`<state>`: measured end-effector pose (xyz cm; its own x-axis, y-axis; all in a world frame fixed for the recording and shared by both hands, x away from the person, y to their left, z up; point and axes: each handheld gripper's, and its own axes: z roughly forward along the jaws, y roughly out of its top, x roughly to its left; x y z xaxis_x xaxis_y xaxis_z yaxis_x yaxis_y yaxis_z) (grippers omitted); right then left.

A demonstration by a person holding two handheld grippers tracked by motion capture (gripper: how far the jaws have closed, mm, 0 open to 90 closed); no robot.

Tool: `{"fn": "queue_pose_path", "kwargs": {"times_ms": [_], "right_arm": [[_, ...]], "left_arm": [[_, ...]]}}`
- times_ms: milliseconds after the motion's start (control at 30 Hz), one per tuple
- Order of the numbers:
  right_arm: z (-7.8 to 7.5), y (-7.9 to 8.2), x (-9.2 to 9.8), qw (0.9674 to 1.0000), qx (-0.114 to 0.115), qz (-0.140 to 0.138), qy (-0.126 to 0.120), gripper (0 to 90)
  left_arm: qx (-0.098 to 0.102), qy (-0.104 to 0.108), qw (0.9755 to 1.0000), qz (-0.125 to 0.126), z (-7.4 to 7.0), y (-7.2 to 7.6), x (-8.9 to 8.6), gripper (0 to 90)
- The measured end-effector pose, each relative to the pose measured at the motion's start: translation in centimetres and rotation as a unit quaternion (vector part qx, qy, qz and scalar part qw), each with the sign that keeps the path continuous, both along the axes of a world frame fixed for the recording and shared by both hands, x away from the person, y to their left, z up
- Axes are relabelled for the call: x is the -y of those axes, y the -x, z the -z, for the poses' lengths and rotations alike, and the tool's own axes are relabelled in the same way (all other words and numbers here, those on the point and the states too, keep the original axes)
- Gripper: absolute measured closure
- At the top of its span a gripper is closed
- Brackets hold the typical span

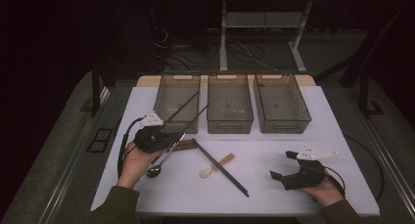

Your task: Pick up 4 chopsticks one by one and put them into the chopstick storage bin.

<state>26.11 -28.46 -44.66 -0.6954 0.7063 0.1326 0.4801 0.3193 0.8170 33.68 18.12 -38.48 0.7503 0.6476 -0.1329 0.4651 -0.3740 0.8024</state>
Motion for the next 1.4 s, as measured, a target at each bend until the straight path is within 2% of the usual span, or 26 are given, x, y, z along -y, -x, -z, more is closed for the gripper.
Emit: {"fn": "queue_pose_path", "kwargs": {"times_ms": [233, 700, 900, 1000, 1400], "right_arm": [[0.0, 0.0, 0.0, 1.0, 0.003, -0.001, 0.001, 2.1], [-0.1, 0.1, 0.0, 1.0, 0.004, 0.001, -0.001, 2.1], [-0.1, 0.1, 0.0, 1.0, 0.004, 0.001, -0.001, 2.2], [-0.1, 0.2, 0.0, 1.0, 0.004, 0.0, -0.002, 2.2], [-0.1, 0.1, 0.0, 1.0, 0.004, -0.001, -0.004, 2.2]], "left_arm": [[0.013, 0.012, 0.9998, -0.011, -1.0, -1.4, 0.1, 84.0], [0.036, 0.021, 0.9985, -0.035, -3.1, -5.1, 0.6, 83.9], [0.039, 0.026, 0.9974, -0.054, -3.5, -6.6, 0.4, 83.9], [0.041, 0.02, 0.9971, -0.061, -3.6, -7.5, 0.3, 83.9], [0.046, 0.023, 0.9934, -0.102, -3.5, -10.8, 0.0, 83.8]]}}
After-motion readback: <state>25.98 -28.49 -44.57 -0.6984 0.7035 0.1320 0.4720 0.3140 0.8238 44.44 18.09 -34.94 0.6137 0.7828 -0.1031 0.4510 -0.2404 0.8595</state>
